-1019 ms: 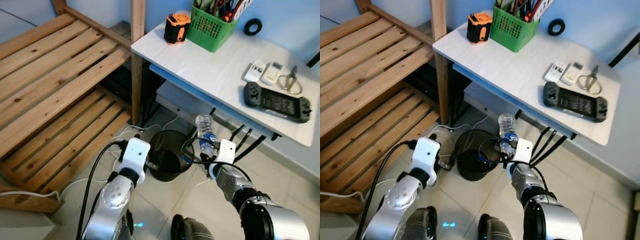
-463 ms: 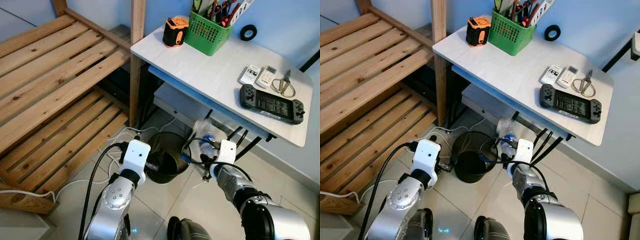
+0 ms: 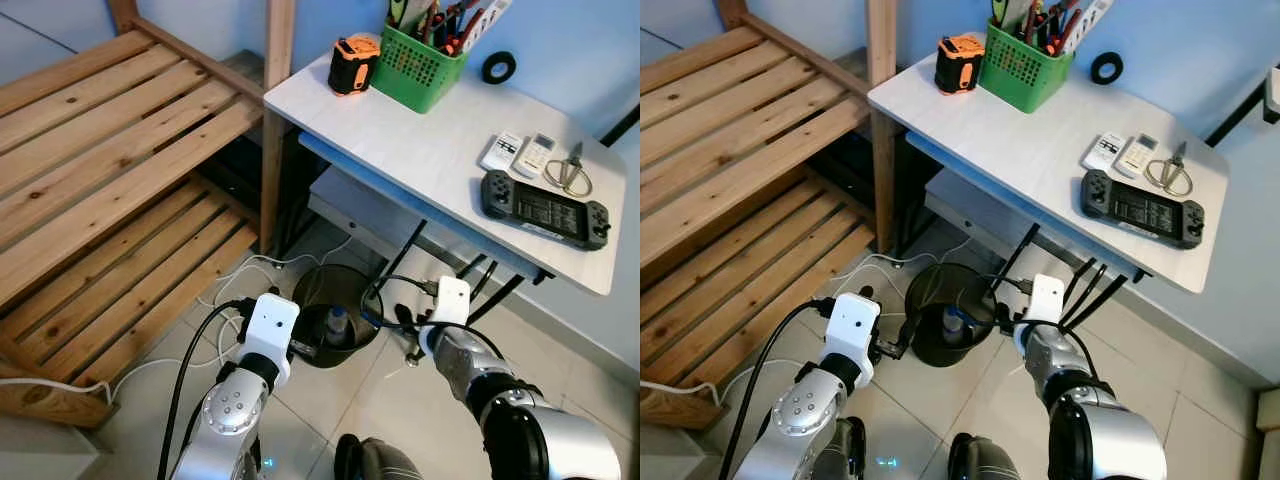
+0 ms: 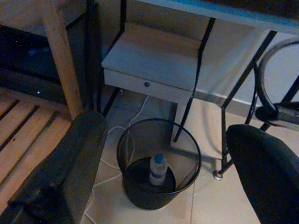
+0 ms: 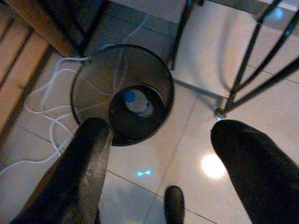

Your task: Clean up the room

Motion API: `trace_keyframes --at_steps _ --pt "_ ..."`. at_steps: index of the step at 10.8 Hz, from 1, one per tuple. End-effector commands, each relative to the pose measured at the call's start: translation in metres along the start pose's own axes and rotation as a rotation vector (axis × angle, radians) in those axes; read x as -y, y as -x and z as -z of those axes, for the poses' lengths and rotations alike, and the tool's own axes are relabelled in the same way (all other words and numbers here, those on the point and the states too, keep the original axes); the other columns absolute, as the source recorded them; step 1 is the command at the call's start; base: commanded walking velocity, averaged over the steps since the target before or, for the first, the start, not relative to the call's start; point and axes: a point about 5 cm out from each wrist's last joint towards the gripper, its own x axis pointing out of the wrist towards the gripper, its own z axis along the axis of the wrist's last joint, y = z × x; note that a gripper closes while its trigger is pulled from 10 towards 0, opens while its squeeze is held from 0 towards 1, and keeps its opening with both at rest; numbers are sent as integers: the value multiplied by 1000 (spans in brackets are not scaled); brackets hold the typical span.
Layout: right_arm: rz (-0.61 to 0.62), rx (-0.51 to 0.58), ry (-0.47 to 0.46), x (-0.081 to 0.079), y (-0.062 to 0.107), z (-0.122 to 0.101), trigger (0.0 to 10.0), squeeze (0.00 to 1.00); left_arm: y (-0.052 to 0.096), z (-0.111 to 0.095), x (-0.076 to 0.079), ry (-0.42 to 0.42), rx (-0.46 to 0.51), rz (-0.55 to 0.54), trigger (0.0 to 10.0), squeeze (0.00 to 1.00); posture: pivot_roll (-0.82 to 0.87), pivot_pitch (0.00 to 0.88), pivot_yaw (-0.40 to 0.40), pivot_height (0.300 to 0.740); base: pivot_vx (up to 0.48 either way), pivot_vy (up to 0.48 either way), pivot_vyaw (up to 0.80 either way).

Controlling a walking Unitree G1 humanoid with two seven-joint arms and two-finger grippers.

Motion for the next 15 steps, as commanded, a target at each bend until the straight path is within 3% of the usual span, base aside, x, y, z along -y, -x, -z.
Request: trace_keyframes --at_steps 1,2,3,5,7,8,10,15 --pt "-24 28 25 -3 -1 -8 10000 1000 -2 -2 6 14 7 27 10000 0 325 174 -149 740 0 0 0" --pt "-73 103 62 -10 -1 -26 10000 976 -8 -5 4 7 20 24 10000 0 314 154 -160 740 0 0 0" --pt "-104 186 136 -11 0 -43 10000 0 -19 -9 3 5 43 23 10000 0 284 109 -185 740 0 0 0" --pt "-104 397 205 11 11 -70 10000 0 -42 -17 6 -11 83 31 10000 0 243 0 -267 740 0 0 0" --pt "-101 471 226 47 27 -63 10000 0 -61 -24 5 -6 115 20 10000 0 214 0 -327 740 0 0 0" --pt "-90 516 207 57 35 -62 10000 0 -67 -27 6 -7 128 23 10000 0 204 0 -337 740 0 0 0" --pt "-103 595 195 64 48 -61 10000 0 -75 -35 10 -38 170 52 10000 0 192 0 -339 740 0 0 0" --pt "-98 512 177 62 45 -44 10000 0 -86 -37 8 -44 191 58 10000 0 181 0 -336 740 0 -77 -471"
